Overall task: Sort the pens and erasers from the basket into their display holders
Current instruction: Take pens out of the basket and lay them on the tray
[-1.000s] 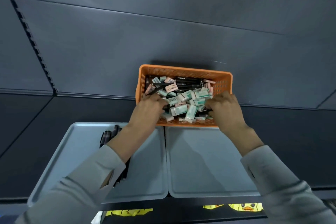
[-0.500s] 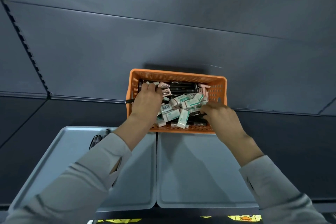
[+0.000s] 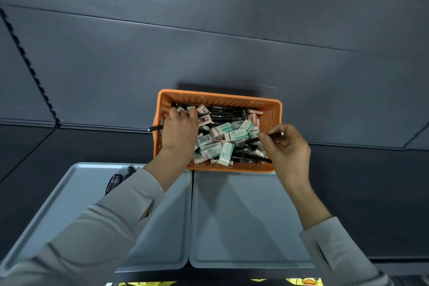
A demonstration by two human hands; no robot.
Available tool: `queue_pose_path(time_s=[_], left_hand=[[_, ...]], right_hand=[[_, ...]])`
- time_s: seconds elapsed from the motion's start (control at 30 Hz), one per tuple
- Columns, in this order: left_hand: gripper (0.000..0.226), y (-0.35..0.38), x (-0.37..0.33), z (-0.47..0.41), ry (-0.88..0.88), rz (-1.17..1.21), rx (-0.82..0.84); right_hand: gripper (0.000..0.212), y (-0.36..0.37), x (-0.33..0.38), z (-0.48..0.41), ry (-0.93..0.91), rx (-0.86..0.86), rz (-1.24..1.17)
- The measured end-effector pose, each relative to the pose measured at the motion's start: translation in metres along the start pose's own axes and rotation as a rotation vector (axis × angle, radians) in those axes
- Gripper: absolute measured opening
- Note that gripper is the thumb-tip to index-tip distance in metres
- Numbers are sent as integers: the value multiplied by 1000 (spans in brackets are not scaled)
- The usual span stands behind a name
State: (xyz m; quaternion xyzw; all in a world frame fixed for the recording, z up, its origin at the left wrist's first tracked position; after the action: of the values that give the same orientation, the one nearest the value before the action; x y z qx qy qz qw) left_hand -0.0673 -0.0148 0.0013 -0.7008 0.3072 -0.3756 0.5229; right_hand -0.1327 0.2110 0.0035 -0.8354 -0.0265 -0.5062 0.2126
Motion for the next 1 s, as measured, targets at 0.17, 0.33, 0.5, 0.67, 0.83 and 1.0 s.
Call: queue_pose_path(time_s=[0.17, 0.33, 0.5, 0.67, 0.83, 1.0], left_hand=[[21, -16, -4, 14, 21, 111, -105], [6, -11, 7, 37, 63, 844, 17], [20, 1, 7, 63, 26, 1829, 282], [19, 12, 12, 82, -96, 1993, 237], [30, 32, 37, 116, -156, 1315, 162], [32, 50, 58, 153, -141, 695, 273]], right_hand=[[20, 8, -17, 4, -82, 140, 348], [18, 20, -17, 3, -186, 303, 750], [11, 17, -4, 3, -264, 252, 687], [19, 15, 0, 6, -168, 272, 360], [16, 40, 6, 40, -147, 433, 165], [11, 74, 2, 94, -153, 603, 327]])
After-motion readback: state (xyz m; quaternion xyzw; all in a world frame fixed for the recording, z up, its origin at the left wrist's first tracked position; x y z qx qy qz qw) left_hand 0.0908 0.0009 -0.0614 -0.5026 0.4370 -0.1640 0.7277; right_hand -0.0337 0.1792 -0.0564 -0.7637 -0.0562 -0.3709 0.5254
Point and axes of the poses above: each hand's wrist, its own z-axis away from the middle knuckle, its own y-axis out of the palm, x = y × z, the point moved 4 cm from there along -z, towards the middle knuckle, and after that the axes turned 12 degrees about x, right-handed, at the moved point
